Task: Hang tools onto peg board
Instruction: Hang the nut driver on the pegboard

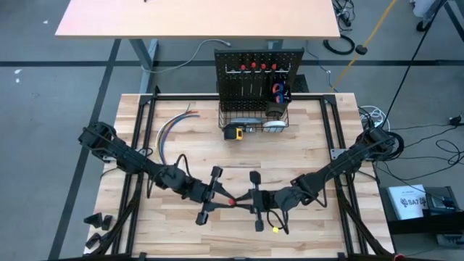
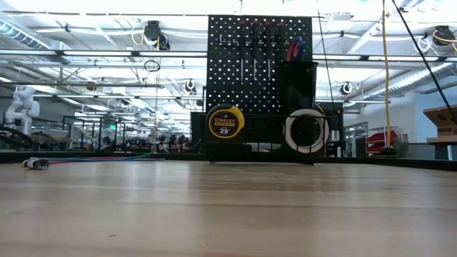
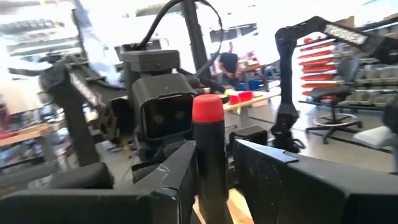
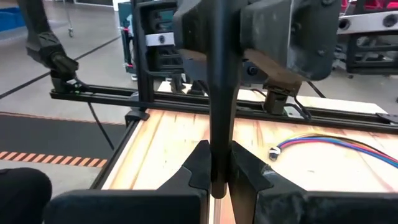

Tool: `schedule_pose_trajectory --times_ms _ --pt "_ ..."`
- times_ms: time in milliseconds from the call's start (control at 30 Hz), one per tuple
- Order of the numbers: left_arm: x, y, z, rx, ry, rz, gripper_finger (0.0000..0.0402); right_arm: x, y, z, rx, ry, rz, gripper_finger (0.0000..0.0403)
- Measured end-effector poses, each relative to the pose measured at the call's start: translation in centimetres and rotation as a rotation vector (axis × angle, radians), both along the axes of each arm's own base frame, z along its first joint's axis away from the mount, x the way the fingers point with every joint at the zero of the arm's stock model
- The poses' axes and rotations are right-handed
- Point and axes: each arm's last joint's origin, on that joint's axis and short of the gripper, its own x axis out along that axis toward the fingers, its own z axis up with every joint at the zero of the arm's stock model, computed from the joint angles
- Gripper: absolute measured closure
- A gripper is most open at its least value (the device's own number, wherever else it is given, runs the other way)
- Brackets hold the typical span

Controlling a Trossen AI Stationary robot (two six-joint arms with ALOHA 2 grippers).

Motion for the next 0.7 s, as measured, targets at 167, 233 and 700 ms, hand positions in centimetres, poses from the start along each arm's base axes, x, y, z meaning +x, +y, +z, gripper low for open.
schedule_pose_trajectory --times_ms 167,233,700 --pt "0.13 0.21 -0.14 -0.023 0.029 0.040 0.0291 0.01 -0.04 -0.02 0.001 0.001 -0.009 0.0383" --pt "0.13 0.22 -0.14 -0.022 0.028 0.039 0.0291 0.04 -0.12 -0.07 -0.002 0.006 -0.011 0.0383" --pt "0.14 0.20 -0.21 -0.009 0.031 0.038 0.0352 0.09 -0.26 -0.22 -0.040 0.019 -0.005 0.0360"
